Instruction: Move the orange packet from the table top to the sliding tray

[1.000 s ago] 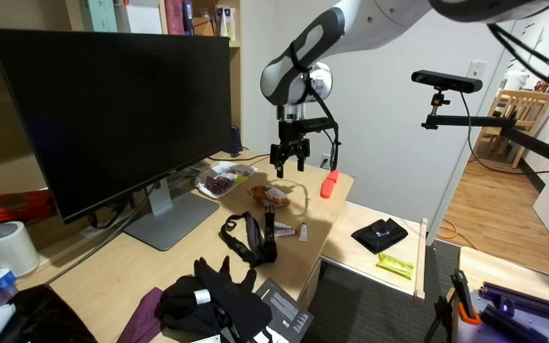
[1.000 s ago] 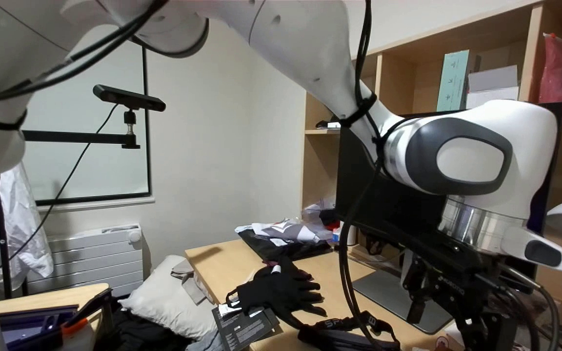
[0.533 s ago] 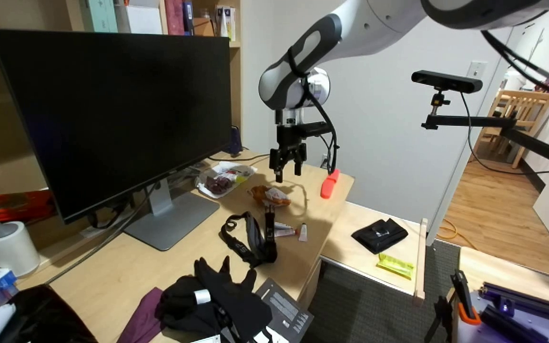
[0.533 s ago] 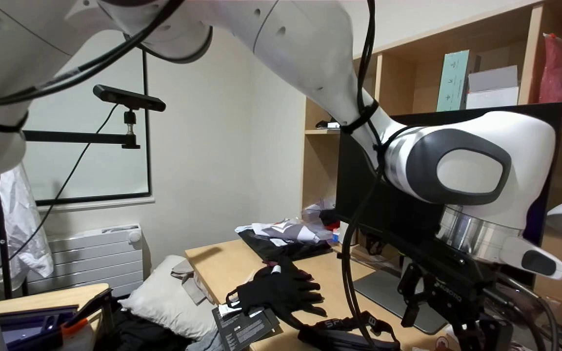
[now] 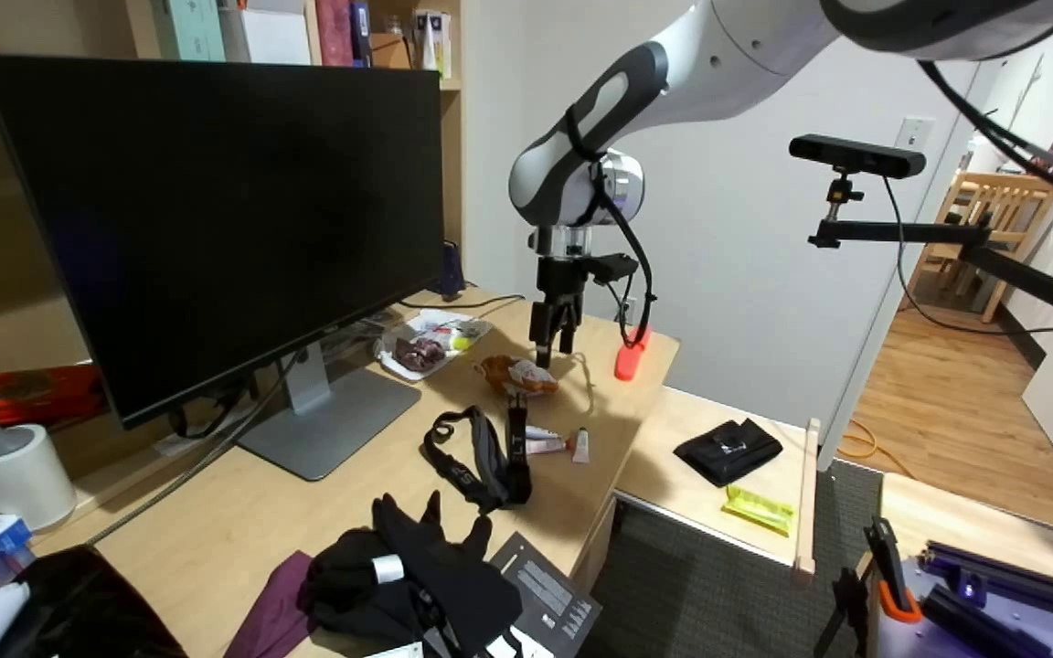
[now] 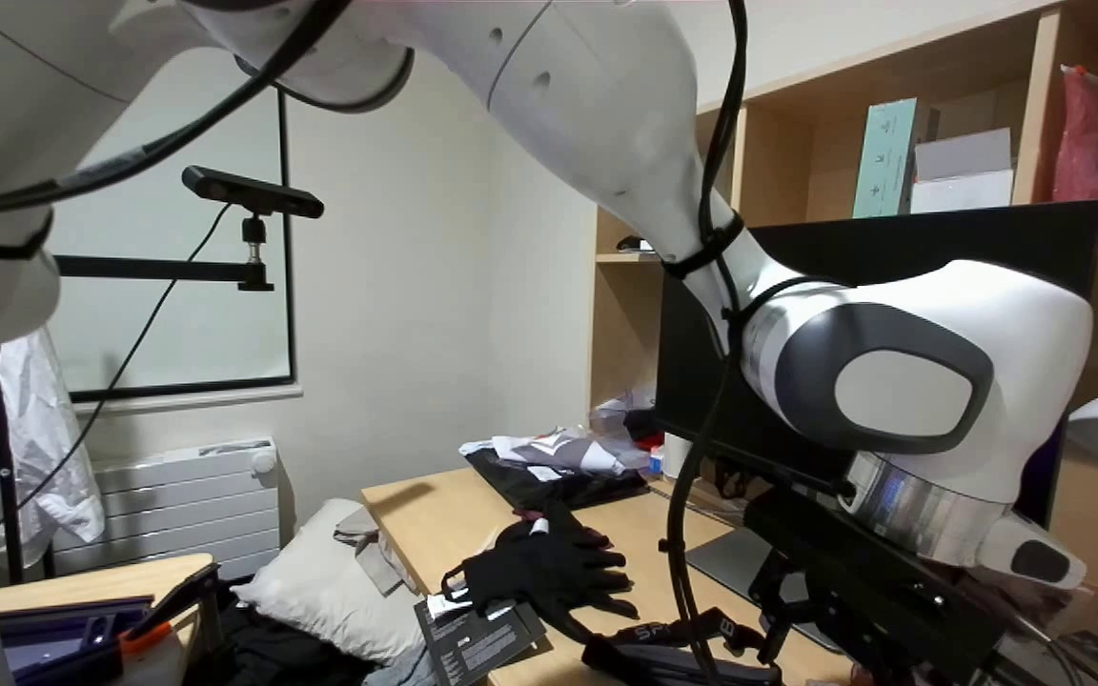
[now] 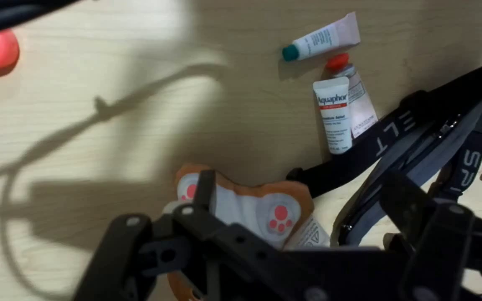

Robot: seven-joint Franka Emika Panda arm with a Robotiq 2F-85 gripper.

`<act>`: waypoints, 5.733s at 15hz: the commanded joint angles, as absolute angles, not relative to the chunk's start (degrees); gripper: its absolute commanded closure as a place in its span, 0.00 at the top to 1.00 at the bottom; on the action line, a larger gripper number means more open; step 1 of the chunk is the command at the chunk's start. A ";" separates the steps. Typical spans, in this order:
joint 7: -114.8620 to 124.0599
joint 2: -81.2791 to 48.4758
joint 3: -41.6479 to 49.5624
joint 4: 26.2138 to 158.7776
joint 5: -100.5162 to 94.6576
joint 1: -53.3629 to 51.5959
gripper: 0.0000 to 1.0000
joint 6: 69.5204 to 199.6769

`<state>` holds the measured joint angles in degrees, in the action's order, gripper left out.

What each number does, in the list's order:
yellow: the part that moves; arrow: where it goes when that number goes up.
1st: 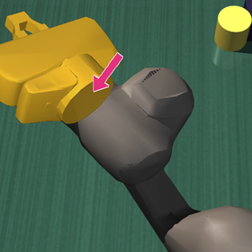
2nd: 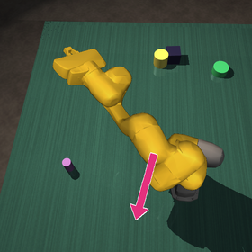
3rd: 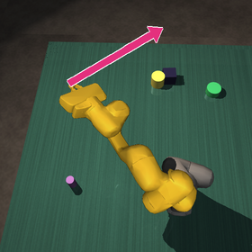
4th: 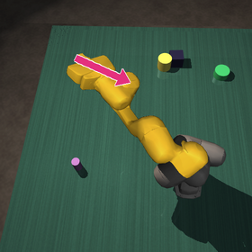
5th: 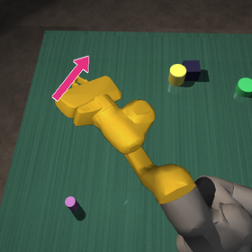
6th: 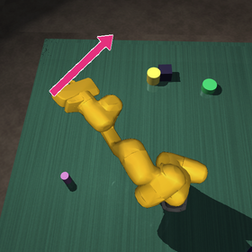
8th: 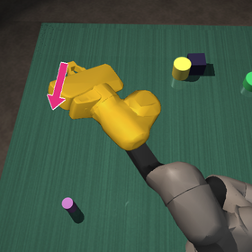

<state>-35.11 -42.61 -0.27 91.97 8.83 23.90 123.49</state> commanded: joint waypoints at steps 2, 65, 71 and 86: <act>-41.43 -42.08 -2.20 91.79 12.36 26.72 1.00 125.47; -49.85 -33.61 2.98 107.30 11.79 29.58 0.10 139.15; -63.21 -33.98 2.10 113.83 11.36 34.61 0.10 152.19; -67.37 -42.95 -3.11 108.61 13.51 50.34 0.10 156.21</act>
